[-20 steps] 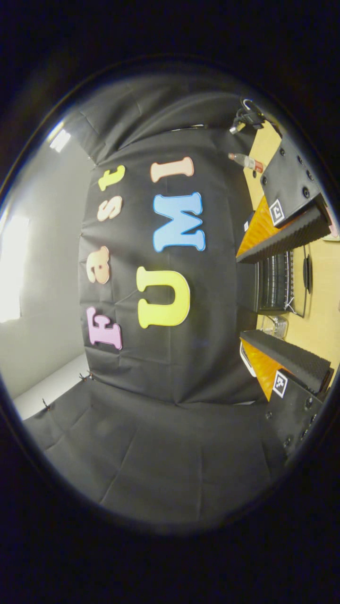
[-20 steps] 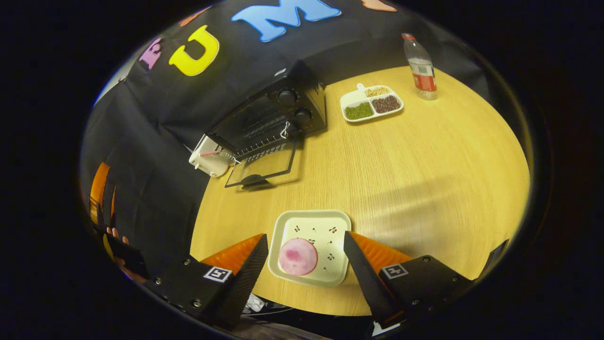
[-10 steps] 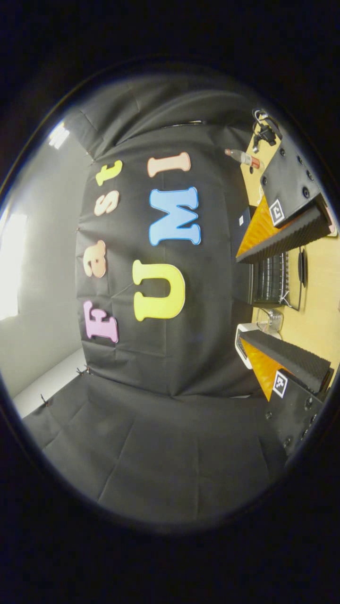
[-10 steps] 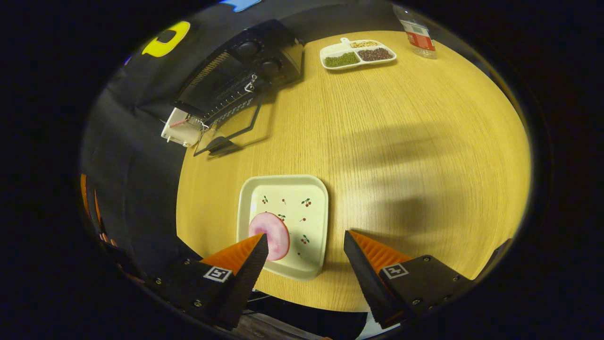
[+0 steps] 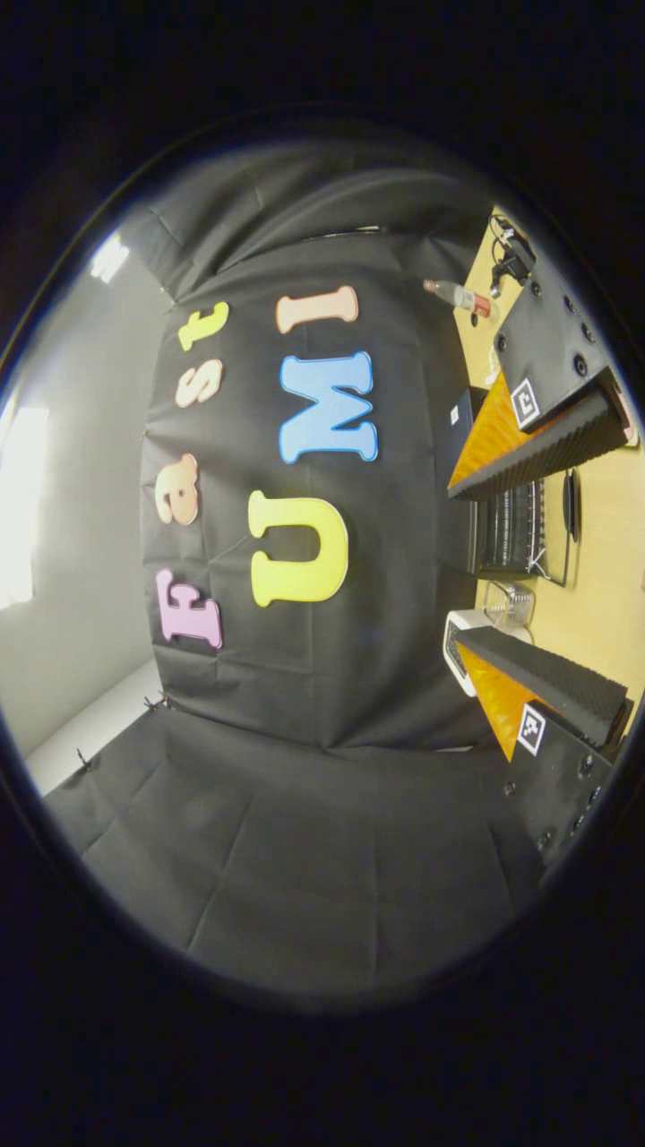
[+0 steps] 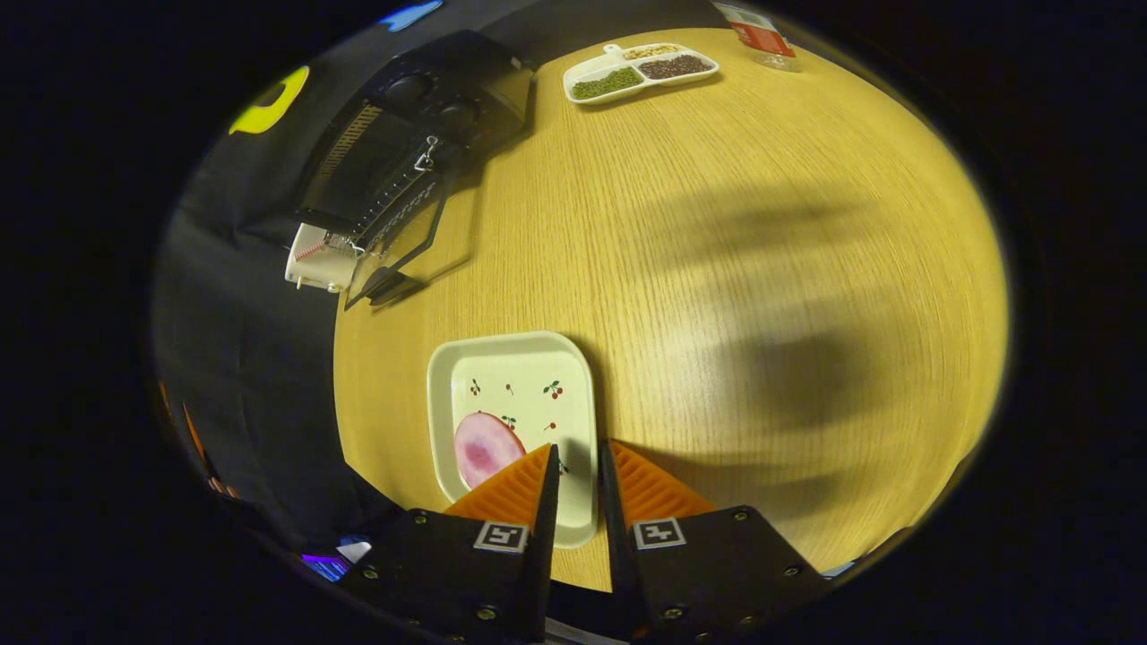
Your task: Open the electric oven with the left hand, put the food in, and close the electric oven.
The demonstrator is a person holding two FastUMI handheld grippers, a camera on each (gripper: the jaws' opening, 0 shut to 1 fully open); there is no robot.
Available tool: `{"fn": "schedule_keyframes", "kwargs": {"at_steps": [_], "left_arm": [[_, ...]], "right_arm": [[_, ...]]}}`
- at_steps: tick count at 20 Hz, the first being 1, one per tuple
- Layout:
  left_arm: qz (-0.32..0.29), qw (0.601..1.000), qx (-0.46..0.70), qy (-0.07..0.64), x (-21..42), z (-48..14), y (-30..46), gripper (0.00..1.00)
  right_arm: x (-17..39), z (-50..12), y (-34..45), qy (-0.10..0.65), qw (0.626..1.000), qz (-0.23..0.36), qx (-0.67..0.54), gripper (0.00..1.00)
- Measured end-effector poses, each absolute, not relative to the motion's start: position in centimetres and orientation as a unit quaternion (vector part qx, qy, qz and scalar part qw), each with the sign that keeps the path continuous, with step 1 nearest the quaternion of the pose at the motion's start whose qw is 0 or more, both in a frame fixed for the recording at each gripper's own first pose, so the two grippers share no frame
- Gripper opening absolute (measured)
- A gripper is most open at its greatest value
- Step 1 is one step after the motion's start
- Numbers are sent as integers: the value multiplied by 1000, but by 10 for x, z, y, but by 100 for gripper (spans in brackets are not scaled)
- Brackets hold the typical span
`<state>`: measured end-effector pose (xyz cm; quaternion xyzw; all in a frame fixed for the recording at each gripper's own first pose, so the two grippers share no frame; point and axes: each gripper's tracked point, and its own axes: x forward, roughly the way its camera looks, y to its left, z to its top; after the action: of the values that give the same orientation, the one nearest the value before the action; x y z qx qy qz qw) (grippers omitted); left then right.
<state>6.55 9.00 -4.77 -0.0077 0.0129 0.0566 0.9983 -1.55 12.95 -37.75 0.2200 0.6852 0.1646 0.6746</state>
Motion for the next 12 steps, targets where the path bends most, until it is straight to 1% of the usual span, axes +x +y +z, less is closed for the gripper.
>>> {"fn": "schedule_keyframes", "kwargs": {"at_steps": [1,2,3,4,5,6,9,12], "left_arm": [[54,998,-8,14,65,-49,88,100],[54,998,-8,15,66,-49,88,100],[54,998,-7,15,67,-50,88,100],[55,998,-7,15,67,-50,89,100],[54,998,-9,15,67,-50,89,100],[55,998,-11,15,68,-50,90,100],[59,998,-15,12,69,-49,96,100],[61,998,-11,9,70,-48,101,100]], "right_arm": [[-16,-380,131,684,674,167,222,28],[-14,-376,118,685,679,146,218,28],[-17,-385,124,686,675,145,229,1],[-16,-378,119,684,674,146,236,4],[-23,-385,127,677,678,139,248,3],[-19,-380,125,678,678,132,254,0],[-13,-375,128,668,674,123,289,0],[-8,-363,132,654,682,119,305,1]]}}
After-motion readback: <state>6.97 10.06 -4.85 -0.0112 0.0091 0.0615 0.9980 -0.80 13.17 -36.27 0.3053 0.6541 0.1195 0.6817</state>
